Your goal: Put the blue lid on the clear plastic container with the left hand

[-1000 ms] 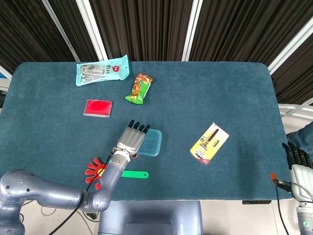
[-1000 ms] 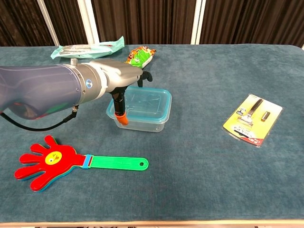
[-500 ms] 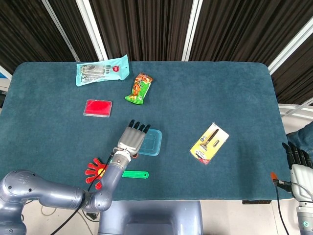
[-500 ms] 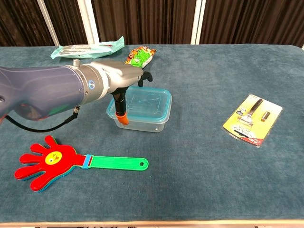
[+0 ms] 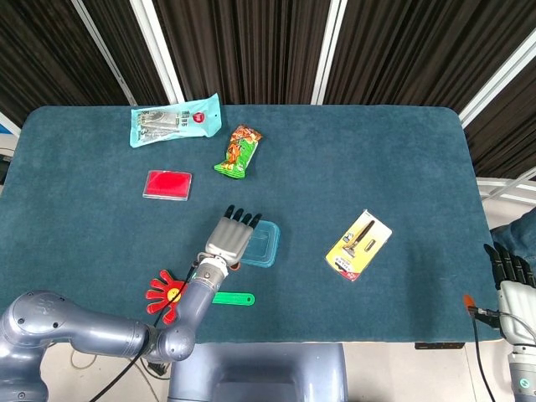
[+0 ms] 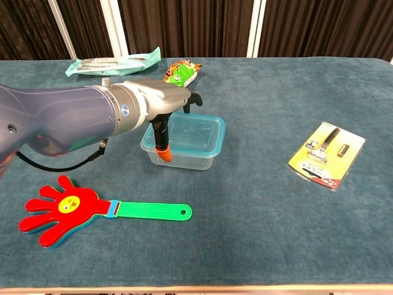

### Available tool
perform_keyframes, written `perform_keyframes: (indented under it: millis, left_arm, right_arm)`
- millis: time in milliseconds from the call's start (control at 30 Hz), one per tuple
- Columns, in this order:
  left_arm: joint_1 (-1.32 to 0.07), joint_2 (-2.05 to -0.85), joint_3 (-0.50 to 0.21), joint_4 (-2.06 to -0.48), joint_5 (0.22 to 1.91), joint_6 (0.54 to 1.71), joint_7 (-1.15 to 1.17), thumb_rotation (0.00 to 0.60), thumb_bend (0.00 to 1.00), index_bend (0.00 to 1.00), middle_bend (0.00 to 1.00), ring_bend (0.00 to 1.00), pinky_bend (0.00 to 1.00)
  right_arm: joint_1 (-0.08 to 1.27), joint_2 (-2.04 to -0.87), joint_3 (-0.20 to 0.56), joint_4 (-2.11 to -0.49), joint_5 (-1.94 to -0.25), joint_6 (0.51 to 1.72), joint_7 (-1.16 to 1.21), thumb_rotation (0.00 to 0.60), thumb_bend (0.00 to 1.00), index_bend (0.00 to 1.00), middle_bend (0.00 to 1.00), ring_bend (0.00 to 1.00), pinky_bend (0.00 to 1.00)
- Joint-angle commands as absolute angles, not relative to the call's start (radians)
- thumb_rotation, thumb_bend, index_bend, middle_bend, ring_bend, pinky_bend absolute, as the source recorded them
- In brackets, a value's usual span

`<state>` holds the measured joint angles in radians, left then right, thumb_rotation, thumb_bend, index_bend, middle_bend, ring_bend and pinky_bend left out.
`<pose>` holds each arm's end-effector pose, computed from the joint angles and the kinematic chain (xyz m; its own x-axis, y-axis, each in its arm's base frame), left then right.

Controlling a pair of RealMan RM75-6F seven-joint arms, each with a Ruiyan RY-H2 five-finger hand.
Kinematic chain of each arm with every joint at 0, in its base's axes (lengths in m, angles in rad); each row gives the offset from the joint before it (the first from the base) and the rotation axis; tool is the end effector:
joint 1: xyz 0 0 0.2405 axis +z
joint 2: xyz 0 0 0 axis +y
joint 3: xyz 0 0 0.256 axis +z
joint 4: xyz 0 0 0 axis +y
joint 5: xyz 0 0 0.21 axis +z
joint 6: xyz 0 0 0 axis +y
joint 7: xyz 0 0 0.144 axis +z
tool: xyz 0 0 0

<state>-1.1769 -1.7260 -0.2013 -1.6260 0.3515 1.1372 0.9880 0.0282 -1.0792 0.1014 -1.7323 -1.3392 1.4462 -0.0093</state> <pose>-0.0305 0.3324 -0.0748 0.6652 0.3421 0.6637 0.7425 -0.3965 -0.5399 -0.3187 -0.1707 0.1698 0.3072 -0.0150 0.9515 -0.9341 0.1860 0.3046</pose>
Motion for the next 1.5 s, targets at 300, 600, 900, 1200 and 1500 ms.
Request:
perform_keyframes:
  millis: [300, 600, 900, 1200, 1500]
  left_arm:
    - [-1.178, -1.731, -0.199, -1.623, 0.363, 1.149, 0.992, 0.600, 0.21, 0.05, 0.22, 0.07, 0.06]
    - [-1.170, -1.728, -0.194, -1.620, 0.370, 1.154, 0.990, 0.600, 0.21, 0.05, 0.22, 0.07, 0.06]
    - [-1.161, -1.723, -0.191, -1.620, 0.382, 1.161, 0.988, 0.600, 0.21, 0.05, 0.22, 0.07, 0.06]
    - [-1.154, -1.717, -0.188, -1.610, 0.386, 1.148, 0.985, 0.600, 0.21, 0.05, 0.22, 0.07, 0.06]
    - [-1.152, -1.712, -0.190, -1.602, 0.393, 1.119, 0.972, 0.600, 0.21, 0.04, 0.17, 0.07, 0.06]
  right_arm:
    - [0.028, -1.079, 0.102, -1.737, -1.336, 1.446, -0.009, 0.600, 0.34, 0.00, 0.01, 0.00, 0.00]
    - [0.028, -1.079, 0.103, -1.739, -1.331, 1.445, -0.014, 0.600, 0.34, 0.00, 0.01, 0.00, 0.00]
    - [0.027, -1.080, 0.105, -1.741, -1.326, 1.446, -0.018, 0.600, 0.34, 0.00, 0.01, 0.00, 0.00]
    - [0.027, -1.080, 0.105, -1.742, -1.323, 1.445, -0.022, 0.600, 0.34, 0.00, 0.01, 0.00, 0.00]
    - [0.027, -1.079, 0.107, -1.746, -1.317, 1.445, -0.028, 0.600, 0.34, 0.00, 0.01, 0.00, 0.00]
